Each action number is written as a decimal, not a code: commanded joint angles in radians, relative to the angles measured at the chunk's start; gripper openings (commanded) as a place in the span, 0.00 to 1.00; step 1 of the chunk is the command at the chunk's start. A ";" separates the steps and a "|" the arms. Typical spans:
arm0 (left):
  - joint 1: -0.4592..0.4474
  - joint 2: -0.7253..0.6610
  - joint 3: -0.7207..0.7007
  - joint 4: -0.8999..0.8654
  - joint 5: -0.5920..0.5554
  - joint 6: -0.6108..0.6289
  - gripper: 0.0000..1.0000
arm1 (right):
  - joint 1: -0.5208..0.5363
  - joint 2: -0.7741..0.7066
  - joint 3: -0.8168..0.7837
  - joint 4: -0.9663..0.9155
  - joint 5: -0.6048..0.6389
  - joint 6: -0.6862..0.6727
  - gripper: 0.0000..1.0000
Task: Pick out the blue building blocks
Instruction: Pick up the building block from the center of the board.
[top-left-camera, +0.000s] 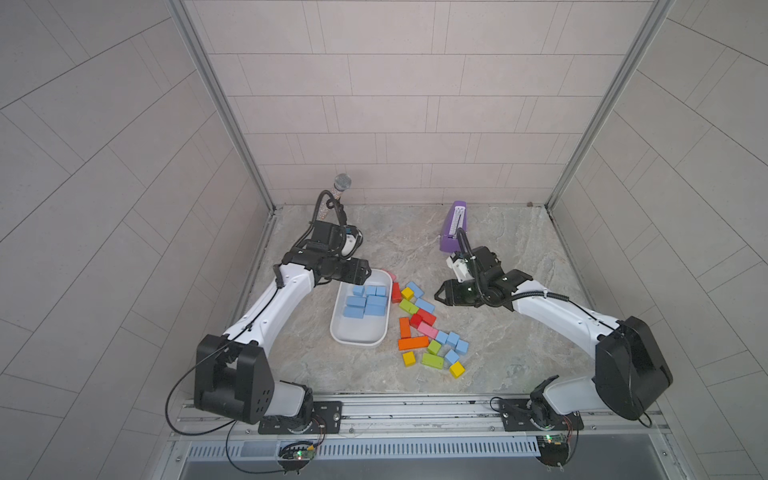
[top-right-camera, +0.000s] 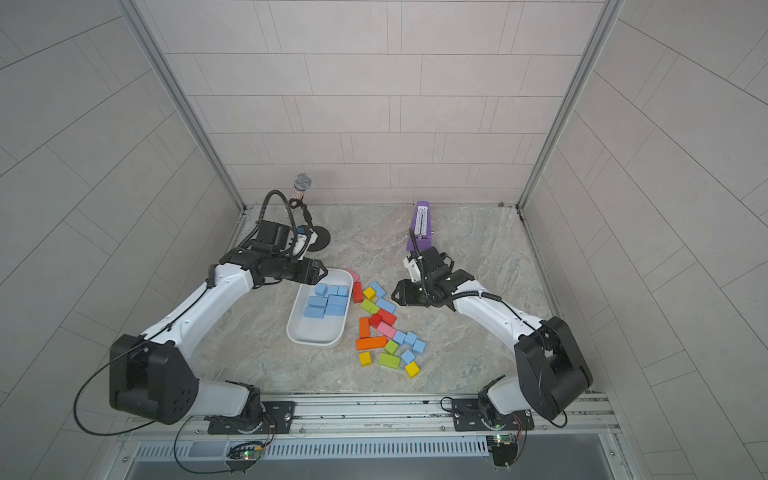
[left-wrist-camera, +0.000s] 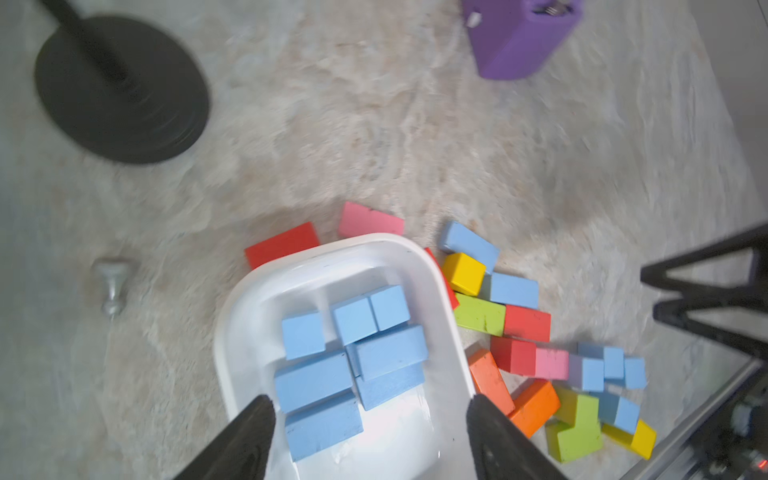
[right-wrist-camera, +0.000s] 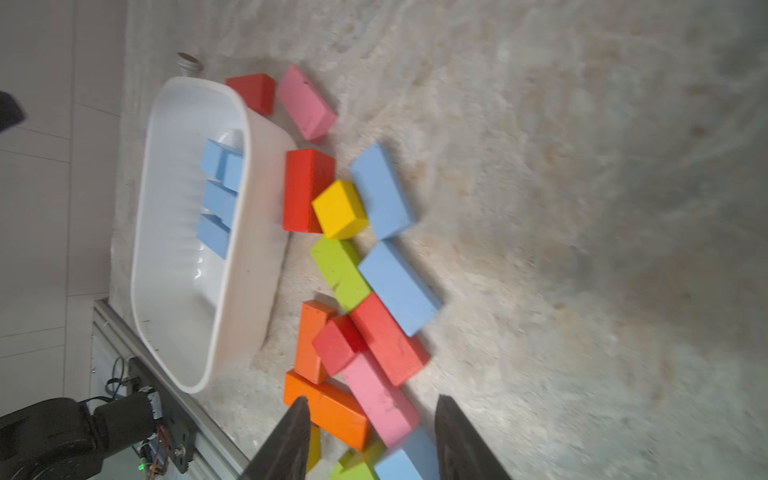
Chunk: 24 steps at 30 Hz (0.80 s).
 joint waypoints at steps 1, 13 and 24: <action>-0.080 0.048 0.080 -0.088 -0.010 0.351 0.75 | -0.058 -0.070 -0.047 -0.070 -0.021 -0.053 0.50; -0.305 0.522 0.536 -0.291 -0.125 0.992 0.65 | -0.085 -0.180 -0.198 0.041 -0.047 -0.017 0.50; -0.313 0.831 0.714 -0.281 -0.223 1.238 0.57 | -0.082 -0.235 -0.323 0.176 -0.072 0.079 0.50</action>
